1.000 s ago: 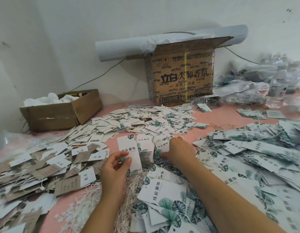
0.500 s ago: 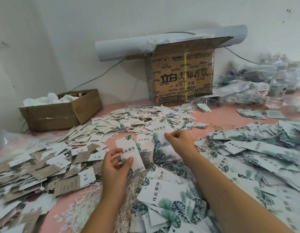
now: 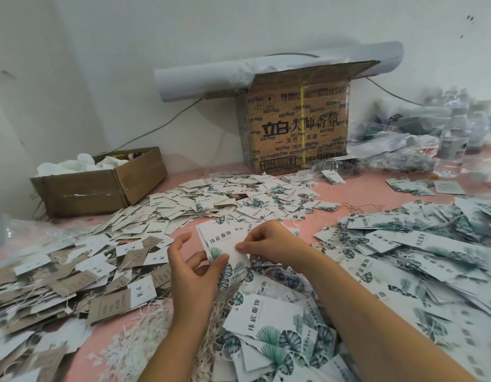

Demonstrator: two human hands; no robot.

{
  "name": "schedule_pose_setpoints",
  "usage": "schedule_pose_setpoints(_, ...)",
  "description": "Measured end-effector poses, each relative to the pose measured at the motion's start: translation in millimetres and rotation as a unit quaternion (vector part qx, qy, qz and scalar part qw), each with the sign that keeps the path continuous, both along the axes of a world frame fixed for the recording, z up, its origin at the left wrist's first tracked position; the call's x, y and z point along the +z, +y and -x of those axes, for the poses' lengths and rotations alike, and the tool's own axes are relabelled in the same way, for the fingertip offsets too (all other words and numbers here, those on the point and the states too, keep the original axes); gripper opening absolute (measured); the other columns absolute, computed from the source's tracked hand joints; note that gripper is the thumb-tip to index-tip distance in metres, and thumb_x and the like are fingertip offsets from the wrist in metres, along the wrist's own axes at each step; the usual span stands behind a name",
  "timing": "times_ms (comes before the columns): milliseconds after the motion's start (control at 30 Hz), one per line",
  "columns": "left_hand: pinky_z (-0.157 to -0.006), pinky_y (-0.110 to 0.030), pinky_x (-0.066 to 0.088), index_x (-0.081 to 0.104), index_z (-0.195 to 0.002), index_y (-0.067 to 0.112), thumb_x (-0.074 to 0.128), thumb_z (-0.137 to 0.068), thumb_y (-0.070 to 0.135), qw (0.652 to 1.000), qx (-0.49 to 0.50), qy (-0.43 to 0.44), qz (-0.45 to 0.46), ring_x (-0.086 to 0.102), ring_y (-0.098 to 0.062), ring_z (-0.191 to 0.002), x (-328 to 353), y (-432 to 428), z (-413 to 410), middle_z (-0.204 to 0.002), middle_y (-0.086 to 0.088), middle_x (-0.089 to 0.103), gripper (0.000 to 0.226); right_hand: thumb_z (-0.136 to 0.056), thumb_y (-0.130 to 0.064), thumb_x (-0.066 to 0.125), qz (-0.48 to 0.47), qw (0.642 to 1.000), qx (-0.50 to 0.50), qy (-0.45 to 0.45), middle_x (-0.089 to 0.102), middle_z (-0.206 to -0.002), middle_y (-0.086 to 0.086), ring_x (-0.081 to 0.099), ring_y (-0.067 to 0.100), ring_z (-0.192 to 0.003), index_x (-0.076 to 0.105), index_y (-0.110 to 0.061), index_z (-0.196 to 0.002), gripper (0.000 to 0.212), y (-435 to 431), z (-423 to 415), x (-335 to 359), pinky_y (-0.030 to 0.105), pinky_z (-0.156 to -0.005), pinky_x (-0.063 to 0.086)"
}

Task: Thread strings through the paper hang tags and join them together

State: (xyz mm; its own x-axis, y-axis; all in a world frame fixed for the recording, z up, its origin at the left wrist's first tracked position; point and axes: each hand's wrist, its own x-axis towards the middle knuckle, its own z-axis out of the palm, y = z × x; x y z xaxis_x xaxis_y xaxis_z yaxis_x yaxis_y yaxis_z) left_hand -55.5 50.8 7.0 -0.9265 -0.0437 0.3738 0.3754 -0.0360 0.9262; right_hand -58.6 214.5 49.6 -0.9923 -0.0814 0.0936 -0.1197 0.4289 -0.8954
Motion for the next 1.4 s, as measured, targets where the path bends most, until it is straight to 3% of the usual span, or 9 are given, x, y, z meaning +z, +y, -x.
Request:
schedule_pose_setpoints(100,-0.049,-0.006,0.045,0.038,-0.120,0.039,0.070,-0.078,0.017,1.000,-0.002,0.007,-0.019,0.065,0.005,-0.065,3,2,-3,-0.082,0.013,0.062,0.057,-0.082,-0.024,0.070,-0.002,1.000,0.014,-0.002,0.053,-0.045,-0.009,0.038,0.005,-0.039,0.067,-0.014,-0.065,0.020,-1,-1,5,0.016,-0.039,0.032)
schedule_pose_setpoints(300,-0.055,-0.010,0.049,0.053,-0.099,0.038,0.061,-0.071,0.042,0.998,-0.029,-0.008,-0.052,0.066,0.004,-0.070,19,0,-4,-0.076,0.020,0.071,0.029,-0.083,-0.021,0.069,-0.008,0.998,0.059,-0.009,0.054,-0.044,-0.012,0.041,0.003,-0.040,0.067,-0.012,-0.070,0.015,0,-7,13,0.015,-0.041,0.035)
schedule_pose_setpoints(500,-0.069,-0.036,0.055,0.069,-0.082,0.026,0.065,-0.086,0.016,1.000,0.003,0.008,-0.011,0.069,-0.017,-0.076,30,-7,1,-0.079,0.004,0.073,0.011,-0.084,-0.020,0.068,-0.029,0.997,0.064,0.009,0.058,-0.049,-0.012,0.044,0.008,-0.049,0.069,-0.012,-0.073,0.014,-2,-9,20,0.018,-0.047,0.038)
schedule_pose_setpoints(733,-0.078,-0.054,0.050,0.063,-0.073,0.011,0.063,-0.087,0.021,1.000,0.023,0.002,0.014,0.054,-0.024,-0.073,36,-8,-1,-0.074,-0.017,0.061,0.017,-0.091,0.002,0.051,0.046,0.991,0.020,0.121,0.070,-0.071,-0.003,0.037,0.006,-0.043,0.061,-0.014,-0.102,0.022,3,-14,34,0.015,-0.042,0.034)
schedule_pose_setpoints(833,-0.073,-0.043,0.043,0.053,-0.082,-0.006,0.061,-0.089,0.023,1.000,0.010,0.003,0.005,0.047,-0.023,-0.074,38,-7,-2,-0.079,-0.014,0.056,0.031,-0.090,-0.001,0.054,0.061,0.987,0.004,0.151,0.072,-0.075,-0.003,0.044,0.006,-0.046,0.054,-0.016,-0.095,0.016,1,-16,41,0.017,-0.049,0.041)
schedule_pose_setpoints(967,-0.070,-0.038,0.041,0.051,-0.082,-0.008,0.058,-0.091,0.022,1.000,0.014,0.011,0.008,0.046,-0.022,-0.070,39,-6,-5,-0.078,-0.034,0.053,0.032,-0.087,-0.006,0.061,0.028,0.982,0.016,0.186,0.070,-0.069,-0.007,0.050,0.006,-0.048,0.058,-0.017,-0.078,0.015,-5,-21,48,0.021,-0.049,0.043)
schedule_pose_setpoints(1067,-0.068,-0.040,0.044,0.054,-0.084,-0.004,0.057,-0.092,0.022,1.000,0.013,0.018,0.022,0.049,-0.021,-0.069,42,-4,-8,-0.085,-0.034,0.054,0.027,-0.085,-0.012,0.065,-0.012,0.983,0.011,0.184,0.064,-0.063,-0.006,0.058,0.011,-0.059,0.062,-0.021,-0.074,0.015,-10,-21,50,0.030,-0.061,0.050)
schedule_pose_setpoints(1233,-0.068,-0.040,0.048,0.060,-0.083,0.007,0.056,-0.093,0.021,0.999,-0.009,0.017,0.032,0.054,-0.019,-0.068,42,-1,-12,-0.084,-0.024,0.060,0.018,-0.082,-0.016,0.069,-0.068,0.984,-0.010,0.165,0.040,-0.039,-0.014,0.030,0.003,-0.039,0.062,-0.022,-0.070,0.016,-12,-21,48,0.012,-0.044,0.027)
schedule_pose_setpoints(1400,-0.066,-0.038,0.043,0.057,-0.084,0.002,0.054,-0.094,0.020,1.000,-0.017,0.007,0.023,0.051,-0.019,-0.067,44,0,-12,-0.080,-0.021,0.059,0.021,-0.082,-0.022,0.070,-0.098,0.978,-0.019,0.183,0.037,-0.046,-0.008,0.026,0.004,-0.040,0.066,-0.019,-0.074,0.009,-12,-22,50,0.020,-0.046,0.024)
